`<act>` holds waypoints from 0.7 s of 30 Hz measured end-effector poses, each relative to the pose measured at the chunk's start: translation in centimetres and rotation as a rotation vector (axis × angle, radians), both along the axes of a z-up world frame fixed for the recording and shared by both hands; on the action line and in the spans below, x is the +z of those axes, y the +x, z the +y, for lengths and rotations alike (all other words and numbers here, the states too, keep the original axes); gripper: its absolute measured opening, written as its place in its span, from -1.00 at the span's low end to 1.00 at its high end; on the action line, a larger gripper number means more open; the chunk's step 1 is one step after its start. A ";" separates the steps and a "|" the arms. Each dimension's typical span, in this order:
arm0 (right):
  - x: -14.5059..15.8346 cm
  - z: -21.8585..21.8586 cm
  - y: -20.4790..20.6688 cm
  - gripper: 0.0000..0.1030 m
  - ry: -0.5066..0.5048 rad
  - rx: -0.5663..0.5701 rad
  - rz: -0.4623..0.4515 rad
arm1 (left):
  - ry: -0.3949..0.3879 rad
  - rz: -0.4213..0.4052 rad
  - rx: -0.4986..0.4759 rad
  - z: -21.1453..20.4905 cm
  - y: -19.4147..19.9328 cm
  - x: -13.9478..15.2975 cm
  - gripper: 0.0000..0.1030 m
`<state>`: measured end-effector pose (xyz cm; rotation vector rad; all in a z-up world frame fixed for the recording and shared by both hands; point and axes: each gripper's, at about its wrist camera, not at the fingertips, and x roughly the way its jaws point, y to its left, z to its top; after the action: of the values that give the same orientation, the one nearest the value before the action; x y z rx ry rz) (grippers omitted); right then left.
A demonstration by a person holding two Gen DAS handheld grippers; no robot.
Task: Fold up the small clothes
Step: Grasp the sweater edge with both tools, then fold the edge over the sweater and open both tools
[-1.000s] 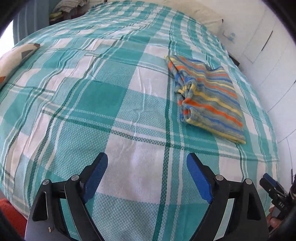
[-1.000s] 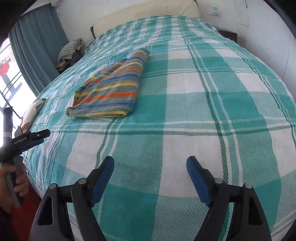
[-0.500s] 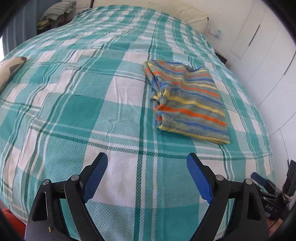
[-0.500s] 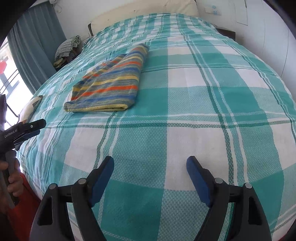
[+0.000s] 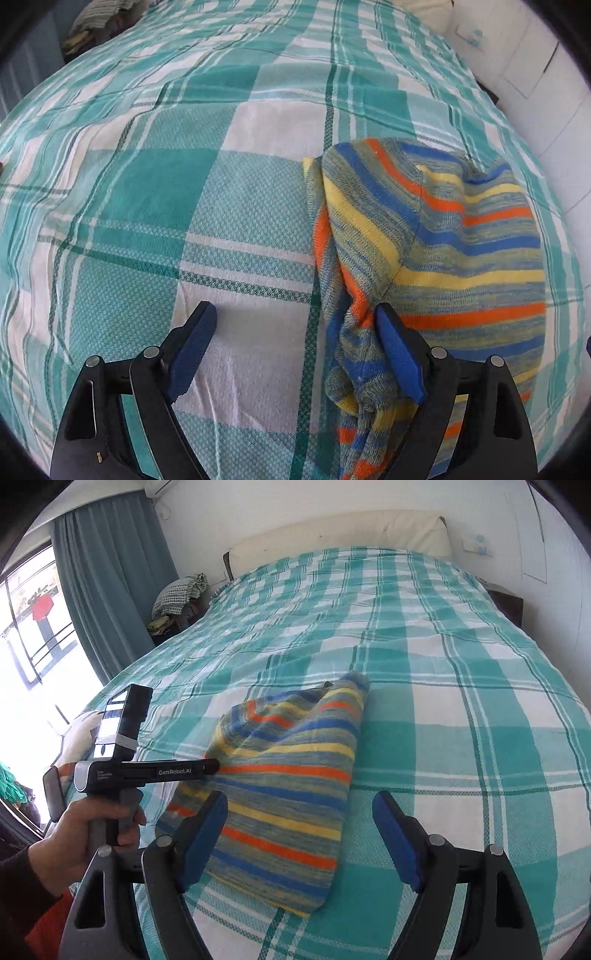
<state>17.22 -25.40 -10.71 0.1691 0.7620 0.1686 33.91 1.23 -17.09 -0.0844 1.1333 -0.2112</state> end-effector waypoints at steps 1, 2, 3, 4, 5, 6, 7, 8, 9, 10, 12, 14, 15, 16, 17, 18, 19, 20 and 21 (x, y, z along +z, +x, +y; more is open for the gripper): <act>-0.5 -0.1 0.7 0.56 0.016 0.005 0.021 | -0.040 -0.013 0.008 0.8 -0.6 0.6 0.71; -1.1 -0.5 1.1 0.56 0.037 0.009 0.038 | -0.078 -0.028 0.011 1.6 -1.2 1.3 0.71; -1.8 -1.0 1.4 0.56 0.059 0.008 0.051 | -0.137 -0.044 0.009 2.4 -1.8 2.0 0.75; -2.5 -1.7 1.6 0.56 0.082 0.007 0.065 | -0.210 -0.053 0.004 3.3 -2.3 2.4 0.87; -3.2 -2.3 2.1 0.56 0.106 0.007 0.083 | -0.270 -0.053 0.008 4.0 -2.4 2.4 0.93; -3.9 -3.1 2.6 0.56 0.137 0.009 0.098 | -0.317 -0.043 0.020 4.4 -2.3 2.3 0.96; -4.6 -3.6 3.4 0.56 0.172 0.012 0.111 | -0.347 -0.021 0.027 4.5 -1.8 1.9 0.96; -5.4 -4.1 4.4 0.56 0.209 0.015 0.127 | -0.361 0.013 0.030 4.0 -1.0 1.2 0.96; -6.2 -4.4 5.7 0.56 0.245 0.014 0.146 | -0.356 0.043 0.027 3.4 -0.3 0.5 0.95; -6.9 -4.5 6.9 0.56 0.277 0.010 0.168 | -0.330 0.059 0.028 2.5 0.3 0.0 0.95; -8.5 -4.4 9.3 0.56 0.350 0.006 0.190 | -0.276 0.031 -0.002 0.4 0.8 0.0 0.84; -9.1 -3.1 10.9 0.33 0.359 0.037 0.181 | -0.265 0.040 -0.099 -2.0 0.9 -0.1 -0.48; -9.1 -1.8 11.6 -0.27 0.293 0.055 0.199 | -0.235 0.063 -0.113 -2.9 0.9 -0.3 -0.70; -8.9 -0.4 11.9 -0.44 0.194 0.051 0.211 | -0.203 0.035 -0.103 -3.2 0.7 0.2 -0.72; -8.2 0.7 11.8 -0.48 0.122 0.055 0.196 | -0.199 0.019 -0.103 -3.2 0.4 0.9 -0.73; -7.3 1.5 11.5 -0.56 0.080 0.060 0.173 | -0.215 -0.001 -0.097 -2.7 0.2 1.8 -0.74; -6.1 1.9 11.1 -0.59 0.069 0.065 0.146 | -0.245 -0.022 -0.094 -2.2 -0.1 2.9 -0.74; -4.8 2.2 10.7 -0.60 0.079 0.076 0.115 | -0.268 -0.042 -0.095 -1.6 -0.4 4.1 -0.74; -3.5 2.5 10.2 -0.61 0.087 0.090 0.083 | -0.276 -0.067 -0.095 -1.2 -0.7 5.6 -0.74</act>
<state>27.47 -22.92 -14.17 0.2258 0.8463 0.2815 33.18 0.02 -11.52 -0.2665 1.0366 -0.4514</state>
